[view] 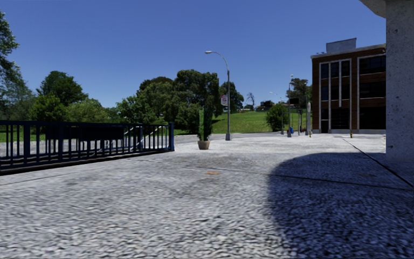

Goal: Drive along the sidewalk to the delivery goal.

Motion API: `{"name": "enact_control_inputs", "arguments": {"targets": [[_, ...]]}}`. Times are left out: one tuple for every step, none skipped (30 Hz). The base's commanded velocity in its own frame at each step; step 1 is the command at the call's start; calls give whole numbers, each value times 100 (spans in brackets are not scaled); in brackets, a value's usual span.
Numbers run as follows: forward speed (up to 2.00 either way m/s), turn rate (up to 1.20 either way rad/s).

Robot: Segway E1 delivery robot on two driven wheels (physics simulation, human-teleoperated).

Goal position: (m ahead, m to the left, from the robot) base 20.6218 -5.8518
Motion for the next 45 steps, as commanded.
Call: {"name": "enact_control_inputs", "arguments": {"targets": [[200,0],[200,0],[200,0],[200,0],[200,0],[200,-15],[200,-15],[200,-25],[200,-28],[200,-28],[200,-28],[200,-28],[200,-29],[200,-29],[200,-29],[200,-29],[200,-29],[200,-29],[200,-29],[200,-29],[200,-29],[200,-29],[200,-29],[200,-29],[200,-29],[200,-27],[200,-27],[200,-11],[200,0],[200,0],[200,0],[200,0],[200,0],[200,0],[200,0],[200,0],[200,0],[200,0],[200,0],[200,0],[200,0],[200,0],[200,0],[200,0],[200,0]]}}
